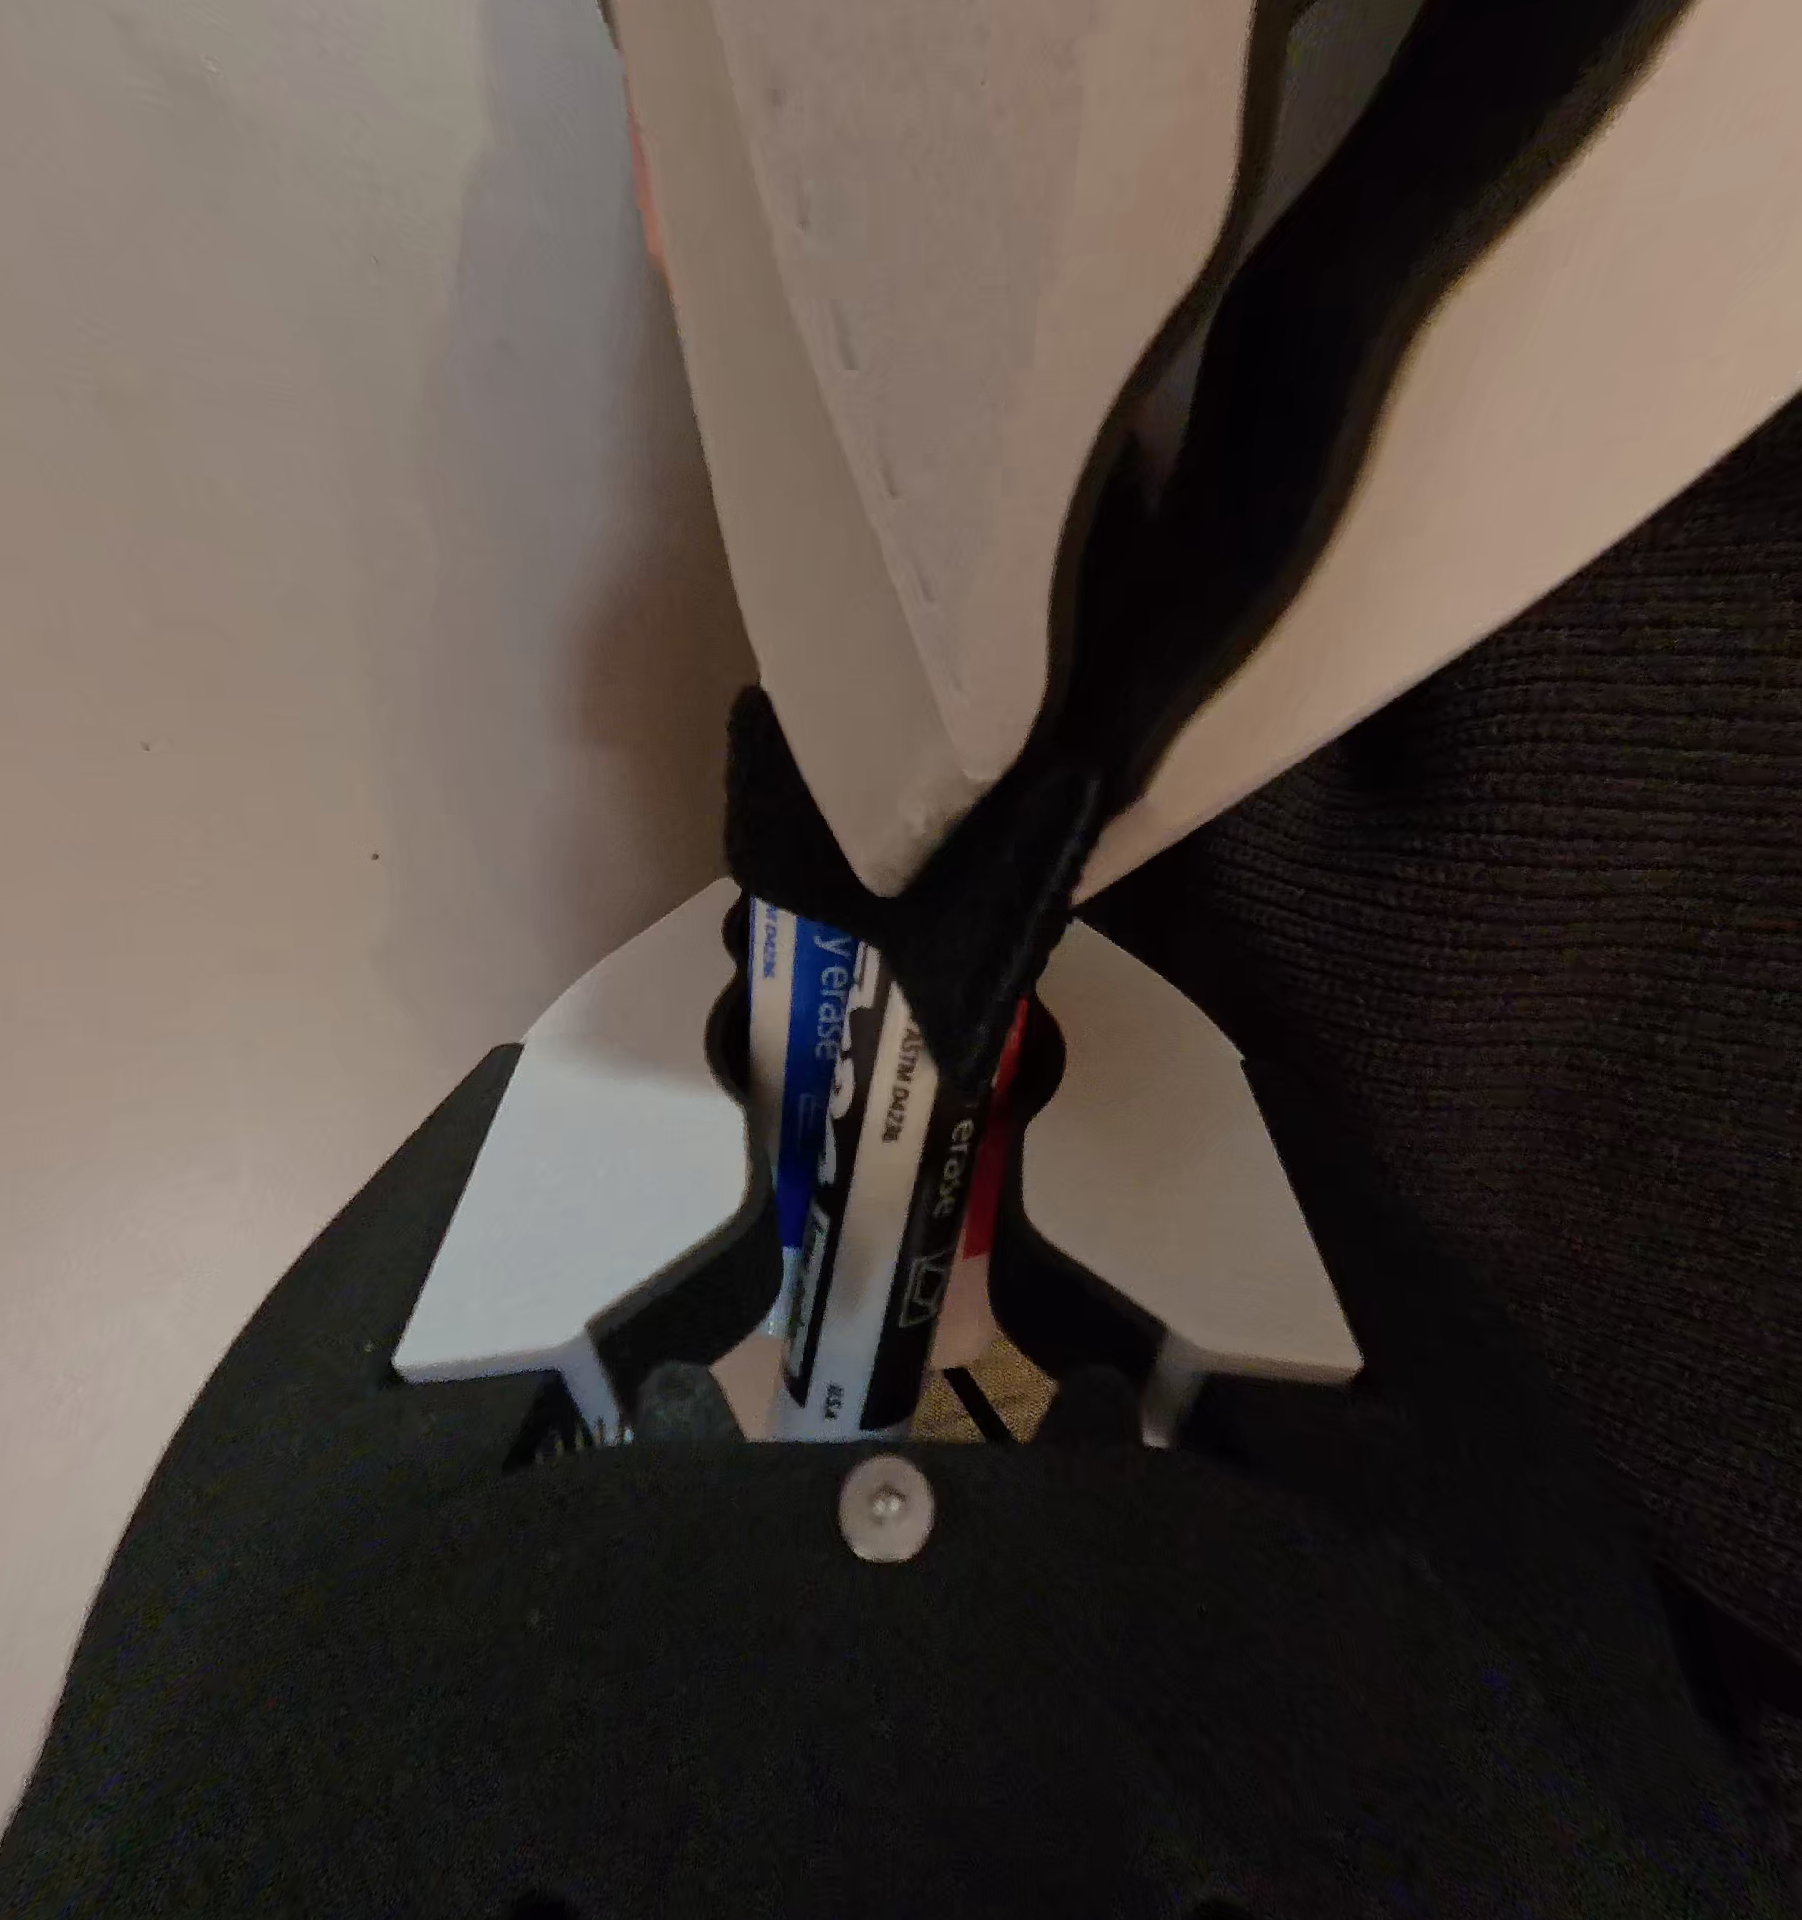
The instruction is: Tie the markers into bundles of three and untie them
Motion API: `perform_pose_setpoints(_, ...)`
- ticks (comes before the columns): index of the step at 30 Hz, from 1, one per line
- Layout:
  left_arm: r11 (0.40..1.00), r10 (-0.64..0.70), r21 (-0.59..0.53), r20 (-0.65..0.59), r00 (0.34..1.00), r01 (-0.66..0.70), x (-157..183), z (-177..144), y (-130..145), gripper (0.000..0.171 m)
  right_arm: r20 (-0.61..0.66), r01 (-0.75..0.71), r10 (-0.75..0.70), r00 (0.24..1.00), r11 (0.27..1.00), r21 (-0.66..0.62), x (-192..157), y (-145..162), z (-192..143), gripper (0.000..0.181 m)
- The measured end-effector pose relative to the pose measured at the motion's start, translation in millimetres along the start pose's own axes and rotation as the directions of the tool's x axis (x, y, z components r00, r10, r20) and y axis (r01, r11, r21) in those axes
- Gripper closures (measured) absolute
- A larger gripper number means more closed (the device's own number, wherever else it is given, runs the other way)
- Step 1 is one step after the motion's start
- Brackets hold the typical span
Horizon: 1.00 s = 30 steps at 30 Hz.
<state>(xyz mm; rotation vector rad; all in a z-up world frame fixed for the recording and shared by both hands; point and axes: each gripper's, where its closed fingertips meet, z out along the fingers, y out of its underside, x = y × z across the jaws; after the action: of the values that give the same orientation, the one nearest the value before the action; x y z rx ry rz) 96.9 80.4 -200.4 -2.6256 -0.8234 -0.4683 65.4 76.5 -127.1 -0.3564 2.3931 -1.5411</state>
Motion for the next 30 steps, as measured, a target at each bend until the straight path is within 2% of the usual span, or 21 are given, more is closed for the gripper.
perform_pose_setpoints(3, 1.0, 0.006, 0.006, 0.01, 1.0, -0.007, -1.7, 0.2, -1.3, 0.124, -0.008, 0.011, -0.011, 1.0, 1.0, -0.002, 0.8, 0.7, -0.5, 0.177)
perform_pose_setpoints(9, 0.993, -0.015, 0.121, 0.022, 1.0, 0.013, -6.5, -15.7, -12.7, 0.12, -0.02, -0.037, 0.038, 0.999, 0.997, 0.066, 10.5, -7.2, -9.0, 0.177)
perform_pose_setpoints(14, 0.981, -0.035, 0.195, 0.058, 0.998, 0.023, -15.0, -30.8, -13.9, 0.107, -0.072, -0.024, 0.027, 0.997, 0.998, 0.05, 22.2, -3.0, -16.1, 0.177)
perform_pose_setpoints(18, 0.949, -0.077, 0.312, 0.103, 0.992, 0.041, -30.2, -52.0, -15.8, 0.093, -0.128, -0.037, 0.043, 0.991, 0.998, 0.051, 38.9, 0.7, -27.2, 0.177)
perform_pose_setpoints(22, 0.883, -0.145, 0.465, 0.137, 0.98, 0.066, -51.5, -73.8, -20.8, 0.092, -0.21, -0.041, 0.047, 0.977, 0.999, 0.034, 59.5, 6.7, -42.6, 0.178)
perform_pose_setpoints(25, 0.782, -0.209, 0.62, 0.174, 0.962, 0.058, -71.7, -93.4, -31.7, 0.094, -0.252, -0.047, 0.054, 0.966, 0.998, 0.035, 71.7, 9.9, -53.4, 0.178)
perform_pose_setpoints(28, 0.656, -0.241, 0.75, 0.103, 0.965, 0.084, -77.8, -106.1, -42.0, 0.095, -0.279, -0.037, 0.044, 0.959, 0.999, 0.028, 79.6, 12.2, -59.3, 0.178)
perform_pose_setpoints(30, 0.622, -0.255, 0.775, 0.066, 0.965, 0.111, -81.5, -103.9, -42.4, 0.097, -0.292, -0.032, 0.039, 0.956, 0.999, 0.027, 83.7, 12.3, -61.3, 0.178)
